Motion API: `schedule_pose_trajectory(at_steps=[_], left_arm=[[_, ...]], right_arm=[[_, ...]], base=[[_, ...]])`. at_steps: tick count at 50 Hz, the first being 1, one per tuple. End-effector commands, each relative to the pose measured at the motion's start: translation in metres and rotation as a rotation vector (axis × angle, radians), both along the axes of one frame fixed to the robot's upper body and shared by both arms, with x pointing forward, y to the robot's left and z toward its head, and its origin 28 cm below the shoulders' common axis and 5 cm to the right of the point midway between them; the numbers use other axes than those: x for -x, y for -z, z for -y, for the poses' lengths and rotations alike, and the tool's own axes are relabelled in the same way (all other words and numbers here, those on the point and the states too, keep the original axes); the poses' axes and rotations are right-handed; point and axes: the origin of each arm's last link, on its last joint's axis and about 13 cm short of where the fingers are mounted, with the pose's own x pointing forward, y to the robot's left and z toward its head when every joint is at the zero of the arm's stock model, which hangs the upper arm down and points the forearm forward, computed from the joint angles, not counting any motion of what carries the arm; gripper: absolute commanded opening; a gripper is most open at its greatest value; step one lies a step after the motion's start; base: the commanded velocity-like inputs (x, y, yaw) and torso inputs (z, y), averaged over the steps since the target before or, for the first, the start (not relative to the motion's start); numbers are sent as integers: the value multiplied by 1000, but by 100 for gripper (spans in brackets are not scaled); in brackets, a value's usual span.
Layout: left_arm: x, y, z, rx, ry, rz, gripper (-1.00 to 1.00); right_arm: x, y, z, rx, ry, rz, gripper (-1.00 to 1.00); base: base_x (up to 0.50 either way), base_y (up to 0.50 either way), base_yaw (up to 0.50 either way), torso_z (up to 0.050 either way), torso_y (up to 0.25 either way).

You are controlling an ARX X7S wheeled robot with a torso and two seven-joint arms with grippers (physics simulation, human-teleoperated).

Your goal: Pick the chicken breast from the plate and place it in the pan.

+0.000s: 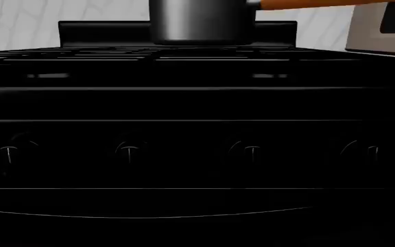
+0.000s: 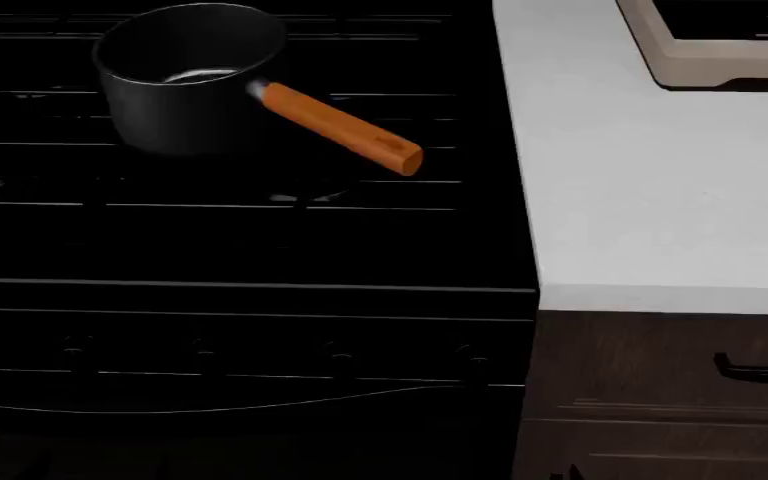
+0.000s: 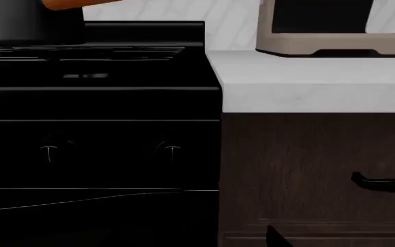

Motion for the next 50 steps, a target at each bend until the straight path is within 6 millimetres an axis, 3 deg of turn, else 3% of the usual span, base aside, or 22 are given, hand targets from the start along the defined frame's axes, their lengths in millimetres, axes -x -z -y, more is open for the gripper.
schedule_pose_trajectory(at_steps=[1, 12, 50], left_arm=[[0, 0, 0, 0, 0, 0, 100], [5, 0, -1, 11, 4, 22, 100], [7, -2, -3, 40, 9, 14, 100]], right_arm=[[0, 0, 0, 0, 0, 0, 100], [-2, 5, -2, 11, -19, 9, 100], [-1, 13, -3, 20, -55, -8, 100]], base=[[0, 0, 0, 0, 0], [0, 0, 0, 2, 0], [0, 0, 0, 50, 7]])
